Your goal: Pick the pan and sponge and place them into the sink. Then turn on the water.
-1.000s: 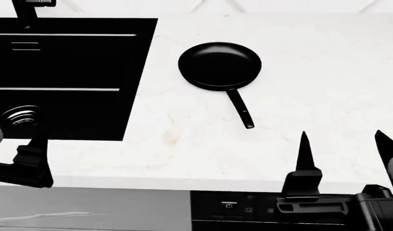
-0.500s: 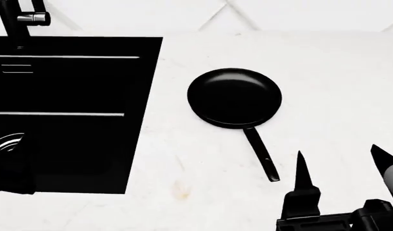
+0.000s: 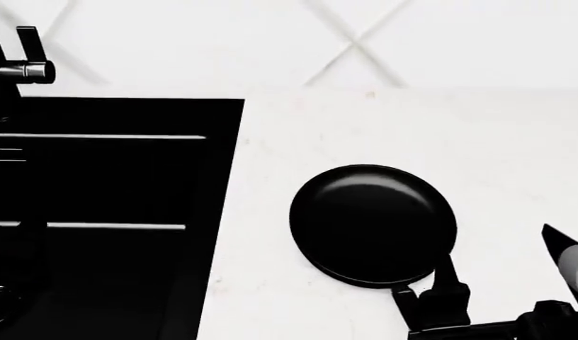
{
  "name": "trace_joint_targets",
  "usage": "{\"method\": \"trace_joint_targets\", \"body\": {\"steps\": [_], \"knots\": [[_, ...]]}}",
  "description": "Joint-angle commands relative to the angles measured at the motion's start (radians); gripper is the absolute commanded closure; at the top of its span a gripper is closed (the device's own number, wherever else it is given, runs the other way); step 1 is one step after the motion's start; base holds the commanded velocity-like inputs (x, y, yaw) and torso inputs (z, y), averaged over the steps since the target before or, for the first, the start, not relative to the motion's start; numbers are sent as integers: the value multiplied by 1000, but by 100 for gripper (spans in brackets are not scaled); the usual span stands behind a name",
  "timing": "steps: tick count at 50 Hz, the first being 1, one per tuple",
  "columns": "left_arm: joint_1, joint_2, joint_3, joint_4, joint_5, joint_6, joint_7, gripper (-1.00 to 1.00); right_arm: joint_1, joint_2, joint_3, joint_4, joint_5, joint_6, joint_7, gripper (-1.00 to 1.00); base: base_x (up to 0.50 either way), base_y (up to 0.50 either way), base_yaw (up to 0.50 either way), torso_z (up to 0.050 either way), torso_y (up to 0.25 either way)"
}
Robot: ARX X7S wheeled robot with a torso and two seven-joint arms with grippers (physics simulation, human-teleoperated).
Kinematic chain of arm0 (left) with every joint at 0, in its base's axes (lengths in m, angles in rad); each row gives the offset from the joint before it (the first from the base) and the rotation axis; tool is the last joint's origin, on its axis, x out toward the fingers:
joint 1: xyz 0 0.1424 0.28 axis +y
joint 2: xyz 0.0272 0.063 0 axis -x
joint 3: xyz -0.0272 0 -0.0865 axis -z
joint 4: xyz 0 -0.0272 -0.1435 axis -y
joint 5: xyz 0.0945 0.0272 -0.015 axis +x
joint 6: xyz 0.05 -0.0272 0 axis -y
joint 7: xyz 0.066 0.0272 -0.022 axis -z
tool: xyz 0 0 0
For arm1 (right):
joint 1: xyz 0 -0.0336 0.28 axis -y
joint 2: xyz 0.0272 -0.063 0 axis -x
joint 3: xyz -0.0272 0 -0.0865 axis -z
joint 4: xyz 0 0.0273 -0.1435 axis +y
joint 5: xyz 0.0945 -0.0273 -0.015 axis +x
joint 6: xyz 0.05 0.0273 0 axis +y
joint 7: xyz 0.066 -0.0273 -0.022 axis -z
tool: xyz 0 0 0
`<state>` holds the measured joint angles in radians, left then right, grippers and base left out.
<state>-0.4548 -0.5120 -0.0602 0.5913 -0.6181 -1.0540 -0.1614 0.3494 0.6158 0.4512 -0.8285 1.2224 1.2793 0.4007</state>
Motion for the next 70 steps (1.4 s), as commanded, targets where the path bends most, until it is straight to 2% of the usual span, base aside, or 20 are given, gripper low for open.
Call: {"method": "trace_joint_targets", "body": {"steps": [1,8,19,22,25,30,34,39,51,56,65,70], "knots": [[14,-12,-14,0,-8,6,6,-100,10,10,-4,22,36,17,27,-100,230,0,0,0,0],[15,-2,-4,-13,-4,14,2,-100,24,24,-46,25,13,15,16,-100,190,0,0,0,0],[23,4,4,-15,0,18,-9,-100,4,16,-30,40,42,14,41,-100,369,0,0,0,1],[40,-4,-2,-17,1,32,1,-100,8,19,-9,55,136,51,103,-100,56,0,0,0,0],[43,-5,1,-26,5,38,3,-100,35,80,-17,86,360,99,300,-100,0,0,0,0,0],[44,-1,14,-38,16,53,2,-100,48,166,-67,125,657,7,528,-100,0,0,0,0,0],[44,-3,15,-40,15,52,2,-100,52,273,-165,121,875,-77,646,-100,0,0,0,0,0],[66,-4,23,-59,28,81,14,-100,46,361,-193,84,1027,-161,724,-100,0,0,0,0,0],[99,-19,10,-73,30,110,31,-100,-59,364,-180,101,1030,-144,725,-100,0,0,0,0,0],[90,-6,27,-68,36,105,14,-100,-110,314,-160,130,957,-100,687,-100,0,0,0,0,0],[127,-17,7,-55,32,119,18,-100,-47,261,-301,248,864,-47,640,-100,0,0,0,0,0],[135,-16,0,-68,29,128,23,-100,35,273,-371,304,867,-44,654,-100,0,0,0,0,0]]}}
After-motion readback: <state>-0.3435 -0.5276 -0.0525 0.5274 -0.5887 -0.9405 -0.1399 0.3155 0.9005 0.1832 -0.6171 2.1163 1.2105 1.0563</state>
